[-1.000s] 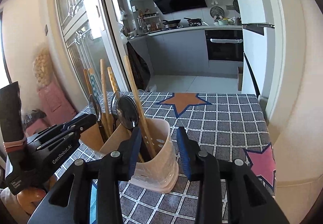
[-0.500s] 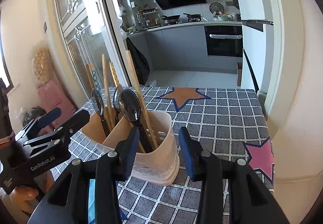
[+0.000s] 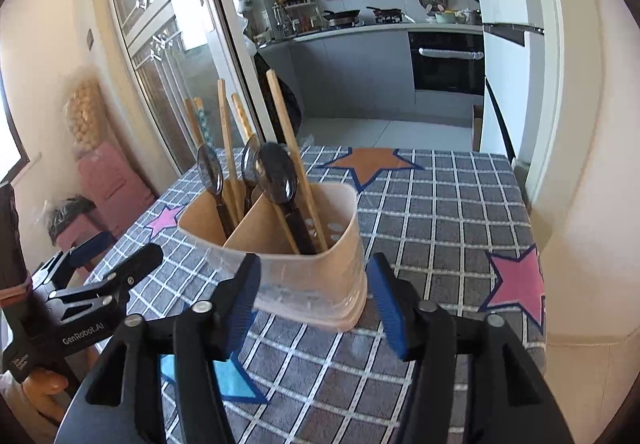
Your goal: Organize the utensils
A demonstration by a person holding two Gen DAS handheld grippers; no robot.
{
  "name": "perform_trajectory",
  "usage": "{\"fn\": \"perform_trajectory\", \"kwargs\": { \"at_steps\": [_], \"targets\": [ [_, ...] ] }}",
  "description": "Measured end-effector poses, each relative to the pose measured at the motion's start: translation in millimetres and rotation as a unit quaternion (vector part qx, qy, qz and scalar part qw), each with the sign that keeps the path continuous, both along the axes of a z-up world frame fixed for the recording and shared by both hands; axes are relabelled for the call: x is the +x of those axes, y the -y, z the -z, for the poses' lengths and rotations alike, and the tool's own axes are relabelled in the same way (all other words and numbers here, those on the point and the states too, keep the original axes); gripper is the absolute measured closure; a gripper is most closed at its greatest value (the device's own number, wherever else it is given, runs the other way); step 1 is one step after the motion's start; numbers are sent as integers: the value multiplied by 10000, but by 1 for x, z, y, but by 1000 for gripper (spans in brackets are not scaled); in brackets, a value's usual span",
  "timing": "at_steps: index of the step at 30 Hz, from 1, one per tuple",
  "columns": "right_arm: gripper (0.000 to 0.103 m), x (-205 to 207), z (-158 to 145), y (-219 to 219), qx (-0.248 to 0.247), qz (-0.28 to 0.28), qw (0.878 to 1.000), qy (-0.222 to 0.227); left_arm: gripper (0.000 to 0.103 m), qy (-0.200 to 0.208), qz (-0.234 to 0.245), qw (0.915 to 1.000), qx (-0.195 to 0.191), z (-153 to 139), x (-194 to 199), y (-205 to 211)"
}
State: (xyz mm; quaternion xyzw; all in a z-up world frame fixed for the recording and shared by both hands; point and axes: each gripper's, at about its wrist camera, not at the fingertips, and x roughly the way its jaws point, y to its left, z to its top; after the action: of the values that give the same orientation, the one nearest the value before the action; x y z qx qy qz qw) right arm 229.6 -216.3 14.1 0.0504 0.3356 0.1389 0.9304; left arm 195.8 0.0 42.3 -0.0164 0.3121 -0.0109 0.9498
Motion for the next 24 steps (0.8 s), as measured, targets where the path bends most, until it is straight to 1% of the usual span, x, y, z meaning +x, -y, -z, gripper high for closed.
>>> {"fn": "perform_trajectory", "kwargs": {
  "at_steps": [2, 6, 10, 13, 16, 24],
  "targets": [
    [35, -5, 7, -4, -136, 29, 9998, -171, 0, -162, 27, 9999, -7, 8, -9, -3],
    [22, -17, 20, -9, -233, 48, 9989, -415, 0, -288, 76, 9995, 103, 19, -26, -4],
    [21, -32, 28, -16, -459, 250, 9976, -465, 0, -306, 170, 9991, 250, 24, -42, -2],
    [20, -43, 28, -20, -581, 414, 9966, -422, 0, -283, 244, 9990, 249, 23, -52, -1],
    [19, -56, 26, -25, -812, 641, 9941, -325, 0, -272, 269, 9991, 195, 21, -60, -3],
    [18, -91, 10, -25, -1035, 1180, 9869, 364, 0, -49, 277, 9993, 231, 13, -85, -4]
  ]
}}
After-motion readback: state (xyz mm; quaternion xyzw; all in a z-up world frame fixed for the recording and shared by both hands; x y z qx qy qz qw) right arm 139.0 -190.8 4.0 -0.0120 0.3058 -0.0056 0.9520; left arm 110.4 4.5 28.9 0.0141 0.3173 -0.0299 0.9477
